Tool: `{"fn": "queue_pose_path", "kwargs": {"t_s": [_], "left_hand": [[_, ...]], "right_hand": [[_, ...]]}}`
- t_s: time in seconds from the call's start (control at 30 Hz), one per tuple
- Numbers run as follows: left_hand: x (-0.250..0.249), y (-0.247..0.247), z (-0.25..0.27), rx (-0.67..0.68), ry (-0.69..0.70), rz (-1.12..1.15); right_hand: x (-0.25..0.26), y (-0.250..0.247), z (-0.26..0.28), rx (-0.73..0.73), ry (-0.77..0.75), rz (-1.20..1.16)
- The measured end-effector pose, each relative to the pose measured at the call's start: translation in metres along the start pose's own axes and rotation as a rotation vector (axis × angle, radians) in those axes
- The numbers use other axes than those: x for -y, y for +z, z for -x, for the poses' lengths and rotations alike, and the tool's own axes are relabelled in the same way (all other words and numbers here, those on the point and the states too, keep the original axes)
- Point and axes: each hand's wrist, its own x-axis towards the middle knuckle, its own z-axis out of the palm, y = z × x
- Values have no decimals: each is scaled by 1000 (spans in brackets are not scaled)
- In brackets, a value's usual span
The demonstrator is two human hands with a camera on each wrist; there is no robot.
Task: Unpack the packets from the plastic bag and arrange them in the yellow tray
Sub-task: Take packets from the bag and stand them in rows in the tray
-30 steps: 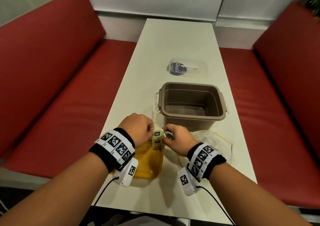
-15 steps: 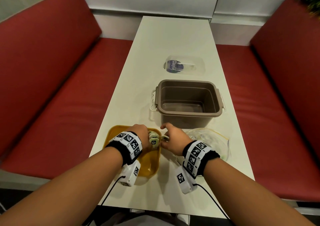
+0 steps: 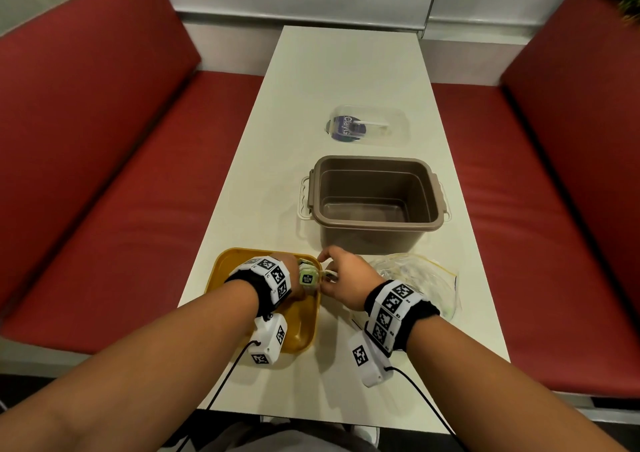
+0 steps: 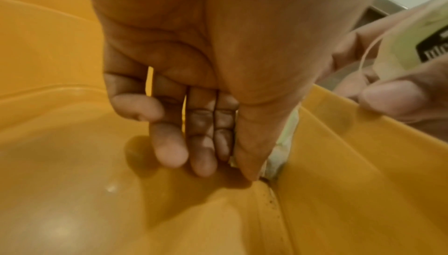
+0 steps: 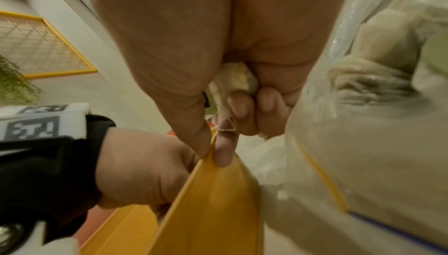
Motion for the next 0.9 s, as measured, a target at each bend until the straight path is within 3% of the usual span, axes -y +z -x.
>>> {"fn": "queue_pose_path", "kwargs": {"t_s": [0.17,0.27,0.47,0.73,0.9], "left_hand": [[2,-5,3,4,-41,-35],[2,-22,14,-79,-57,-42],[1,-51,52,-375,332,270],[-1,-53,66,-330,366,146],[0,-52,63,-408,317,113]], "right_hand": [[1,-1,2,-24,1,-10],[1,-5,2,-58,-10,-88],[4,-6,3,-98,-130,-196],[6,-5,1,-148,-184,-233],[8,-2,1,-149,-184,-163]]}}
